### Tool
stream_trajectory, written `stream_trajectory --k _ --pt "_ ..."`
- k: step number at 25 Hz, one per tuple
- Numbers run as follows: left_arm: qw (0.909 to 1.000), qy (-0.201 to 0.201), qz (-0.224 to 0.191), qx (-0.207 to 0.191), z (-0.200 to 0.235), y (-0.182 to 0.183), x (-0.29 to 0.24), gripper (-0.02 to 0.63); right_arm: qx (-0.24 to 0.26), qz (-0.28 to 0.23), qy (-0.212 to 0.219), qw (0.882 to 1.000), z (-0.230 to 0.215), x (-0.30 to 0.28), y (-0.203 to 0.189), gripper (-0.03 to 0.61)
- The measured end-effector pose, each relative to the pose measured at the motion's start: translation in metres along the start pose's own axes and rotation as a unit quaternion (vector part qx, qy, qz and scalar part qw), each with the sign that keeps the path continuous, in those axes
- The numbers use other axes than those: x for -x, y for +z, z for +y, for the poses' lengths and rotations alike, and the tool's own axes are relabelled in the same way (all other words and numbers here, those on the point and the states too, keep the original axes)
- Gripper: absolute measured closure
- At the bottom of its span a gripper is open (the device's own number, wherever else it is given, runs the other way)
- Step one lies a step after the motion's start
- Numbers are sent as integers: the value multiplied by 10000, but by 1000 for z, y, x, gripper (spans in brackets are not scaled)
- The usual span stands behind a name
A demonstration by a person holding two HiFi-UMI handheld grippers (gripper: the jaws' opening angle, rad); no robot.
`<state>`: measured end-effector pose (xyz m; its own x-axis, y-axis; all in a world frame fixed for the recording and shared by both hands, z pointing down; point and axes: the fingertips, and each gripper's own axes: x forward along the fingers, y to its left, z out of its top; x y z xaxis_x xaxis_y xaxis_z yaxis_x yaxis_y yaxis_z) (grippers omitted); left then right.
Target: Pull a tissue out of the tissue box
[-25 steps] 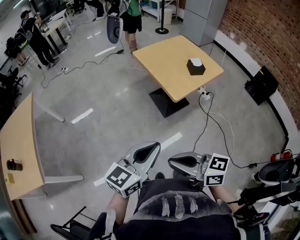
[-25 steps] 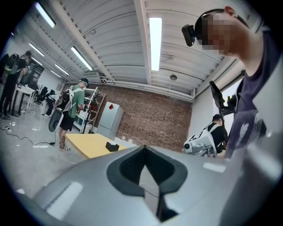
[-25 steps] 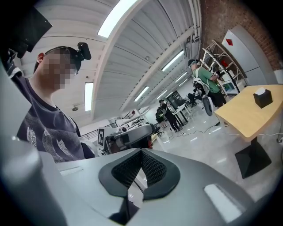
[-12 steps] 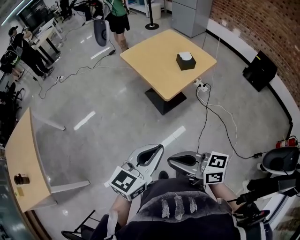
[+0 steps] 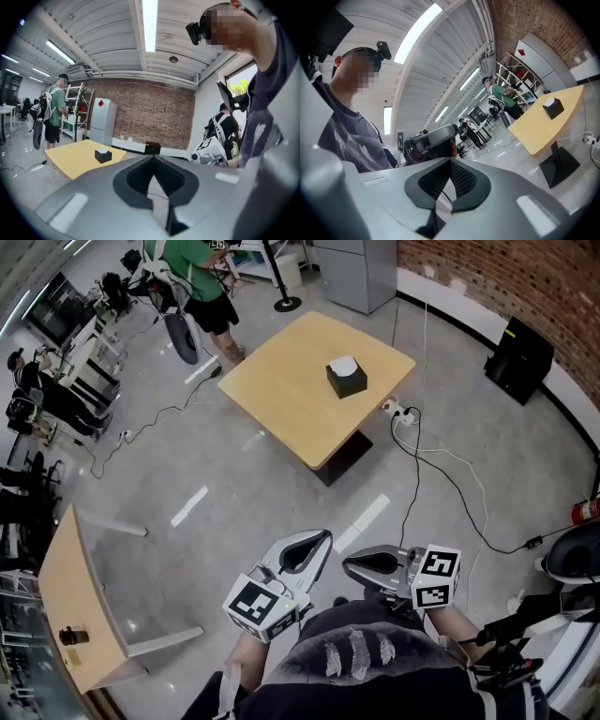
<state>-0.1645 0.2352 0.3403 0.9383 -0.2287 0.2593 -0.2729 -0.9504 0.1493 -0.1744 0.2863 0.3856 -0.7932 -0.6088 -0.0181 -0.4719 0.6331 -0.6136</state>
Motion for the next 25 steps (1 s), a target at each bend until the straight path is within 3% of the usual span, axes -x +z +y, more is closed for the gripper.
stream_trajectory --k 7,13,19,25 --pt "9994 217 160 -230 1 21 -60 610 -40 -23 246 9997 -48 35 31 579" --pt "9972 663 305 -133 17 33 -88 609 -106 173 742 9970 -68 44 45 578" --pt "9953 890 336 -161 32 30 -107 609 5 297 905 9955 -94 46 51 578" --pt "9956 784 307 -400 19 52 -132 609 -260 126 935 9952 -104 69 66 579"
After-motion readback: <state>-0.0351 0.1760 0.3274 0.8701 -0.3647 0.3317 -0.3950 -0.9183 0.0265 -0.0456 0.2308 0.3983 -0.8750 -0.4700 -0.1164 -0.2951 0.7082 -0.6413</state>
